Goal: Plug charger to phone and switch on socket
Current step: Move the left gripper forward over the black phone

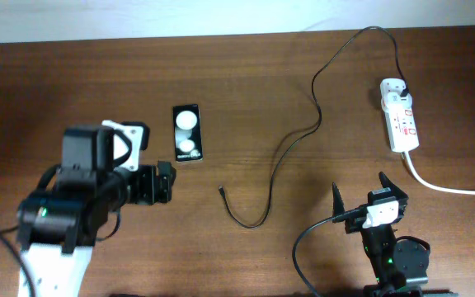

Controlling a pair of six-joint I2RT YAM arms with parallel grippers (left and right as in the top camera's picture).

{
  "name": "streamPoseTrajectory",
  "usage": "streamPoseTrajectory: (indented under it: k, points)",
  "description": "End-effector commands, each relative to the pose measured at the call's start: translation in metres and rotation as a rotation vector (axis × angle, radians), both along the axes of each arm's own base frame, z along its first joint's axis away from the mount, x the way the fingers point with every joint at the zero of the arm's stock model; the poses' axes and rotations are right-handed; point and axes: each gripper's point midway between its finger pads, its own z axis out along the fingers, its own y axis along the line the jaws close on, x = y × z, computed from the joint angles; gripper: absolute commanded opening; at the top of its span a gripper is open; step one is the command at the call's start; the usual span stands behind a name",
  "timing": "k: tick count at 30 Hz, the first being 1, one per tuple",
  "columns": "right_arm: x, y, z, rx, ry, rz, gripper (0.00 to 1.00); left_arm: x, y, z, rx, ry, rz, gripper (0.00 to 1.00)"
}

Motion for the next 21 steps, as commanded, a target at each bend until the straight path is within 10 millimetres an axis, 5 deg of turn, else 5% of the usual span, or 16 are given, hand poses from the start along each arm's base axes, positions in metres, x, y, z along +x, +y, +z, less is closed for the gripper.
streamPoseTrajectory:
  k: [1, 11, 21]
  points:
    - [0.0, 0.001, -0.002, 0.004, 0.002, 0.002, 0.99, 0.013, -0.008, -0.02, -0.039, 0.101, 0.027, 0.0]
    - [0.0, 0.001, -0.002, 0.004, 0.002, 0.002, 0.99, 0.057, 0.001, -0.085, 0.03, 0.268, 0.234, 0.0]
    - [0.0, 0.001, -0.002, 0.004, 0.002, 0.002, 0.99, 0.123, -0.031, -0.131, 0.149, 0.136, 0.185, 0.02]
